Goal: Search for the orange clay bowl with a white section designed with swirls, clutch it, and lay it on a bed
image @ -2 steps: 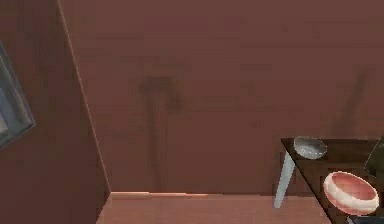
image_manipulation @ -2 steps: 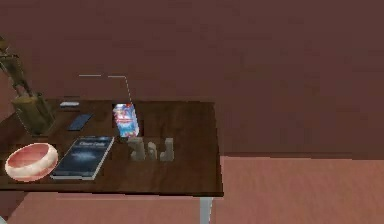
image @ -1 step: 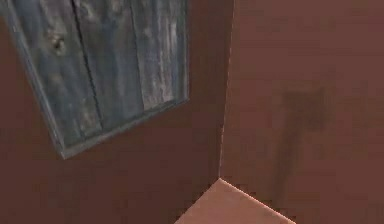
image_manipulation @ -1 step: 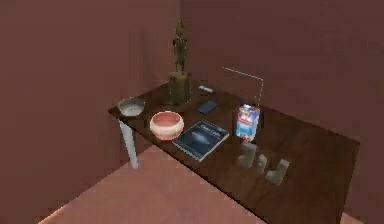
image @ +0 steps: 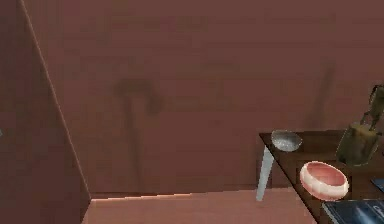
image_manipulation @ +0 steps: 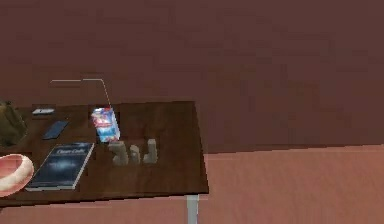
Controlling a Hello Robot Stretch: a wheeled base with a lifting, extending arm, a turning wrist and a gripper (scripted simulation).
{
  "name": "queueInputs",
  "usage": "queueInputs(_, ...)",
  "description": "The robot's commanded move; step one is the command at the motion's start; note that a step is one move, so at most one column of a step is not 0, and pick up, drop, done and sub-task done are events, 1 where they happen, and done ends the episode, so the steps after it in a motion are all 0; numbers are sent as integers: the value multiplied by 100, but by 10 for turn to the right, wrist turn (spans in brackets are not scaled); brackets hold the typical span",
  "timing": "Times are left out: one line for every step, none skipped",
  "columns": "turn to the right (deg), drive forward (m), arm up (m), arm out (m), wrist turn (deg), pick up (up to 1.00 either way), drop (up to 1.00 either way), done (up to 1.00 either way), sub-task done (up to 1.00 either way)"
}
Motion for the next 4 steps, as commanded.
queueInputs(90,0,0,0,0,0,0,0,0)
queueInputs(0,100,0,0,0,0,0,0,0)
queueInputs(60,0,0,0,0,0,0,0,0)
queueInputs(0,10,0,0,0,0,0,0,0)
